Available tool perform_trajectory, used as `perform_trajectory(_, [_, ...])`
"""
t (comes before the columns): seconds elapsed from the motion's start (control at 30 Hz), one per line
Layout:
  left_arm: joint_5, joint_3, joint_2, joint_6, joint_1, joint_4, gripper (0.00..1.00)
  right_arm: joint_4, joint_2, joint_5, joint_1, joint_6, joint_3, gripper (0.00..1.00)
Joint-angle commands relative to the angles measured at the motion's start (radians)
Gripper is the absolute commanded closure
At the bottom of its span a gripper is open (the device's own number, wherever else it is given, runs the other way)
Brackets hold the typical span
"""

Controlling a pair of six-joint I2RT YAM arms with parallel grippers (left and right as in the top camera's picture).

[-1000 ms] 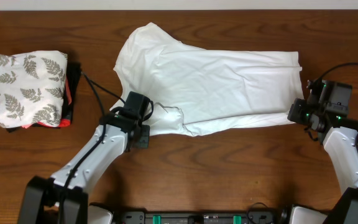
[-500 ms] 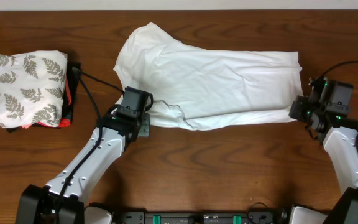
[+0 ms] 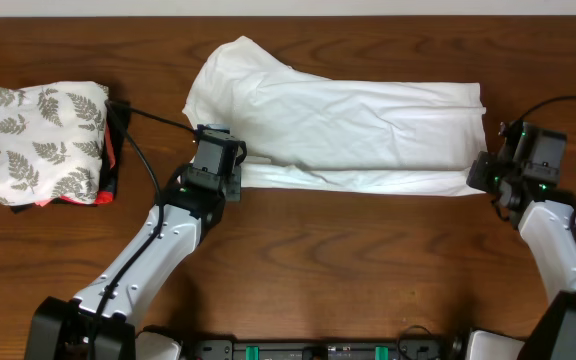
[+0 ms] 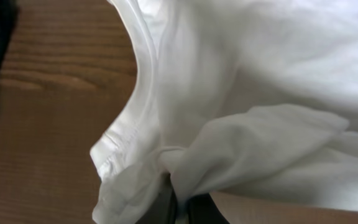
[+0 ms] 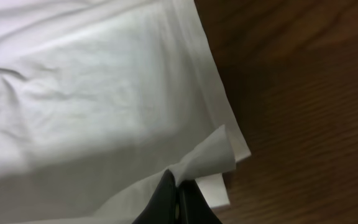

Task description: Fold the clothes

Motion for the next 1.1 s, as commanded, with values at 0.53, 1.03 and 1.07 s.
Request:
perform_trajectory(0.53, [-0.048,0.016,0.102,0.005,0.0,0.188,0.94,0.108,0.106,0.044,-0.016,0.11,0.013,0.99])
perform_trajectory(1.03, [-0.08,0.016,0.164,0.005,0.005,0.252,0.94,0.146,0.119,0.092,-0.016,0.146,0.013,0.99])
perform_trajectory(1.07, [-0.092,0.016,0.167,0.005,0.005,0.255,0.94,0.149,0.124,0.092,-0.016,0.146,0.013,0.99])
